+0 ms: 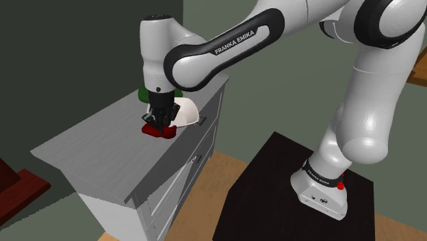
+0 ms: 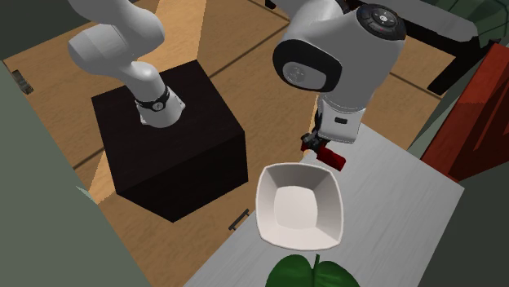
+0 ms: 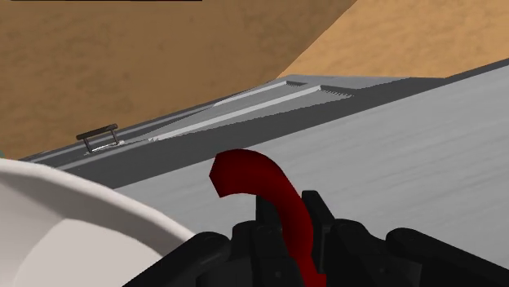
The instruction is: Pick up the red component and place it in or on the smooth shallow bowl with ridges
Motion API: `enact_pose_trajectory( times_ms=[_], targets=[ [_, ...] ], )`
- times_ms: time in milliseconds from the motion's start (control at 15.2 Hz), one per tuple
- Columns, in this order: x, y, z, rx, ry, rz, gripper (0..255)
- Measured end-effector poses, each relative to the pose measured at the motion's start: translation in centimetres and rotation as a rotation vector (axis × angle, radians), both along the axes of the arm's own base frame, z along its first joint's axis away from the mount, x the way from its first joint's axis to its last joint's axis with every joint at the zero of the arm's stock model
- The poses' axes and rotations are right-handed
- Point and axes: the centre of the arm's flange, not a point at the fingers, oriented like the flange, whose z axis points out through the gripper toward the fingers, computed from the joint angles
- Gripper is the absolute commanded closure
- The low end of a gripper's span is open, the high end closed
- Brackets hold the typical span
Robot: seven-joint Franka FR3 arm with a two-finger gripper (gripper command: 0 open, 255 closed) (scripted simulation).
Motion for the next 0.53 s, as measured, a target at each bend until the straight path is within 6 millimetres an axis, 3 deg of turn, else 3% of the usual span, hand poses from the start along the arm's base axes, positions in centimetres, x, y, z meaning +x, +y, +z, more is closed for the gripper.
enact_pose_trajectory(
  times_ms=[528],
  targets=[
    [-0.1, -0.1, 4.0, 0.000, 0.000, -0.001, 255]
  ],
)
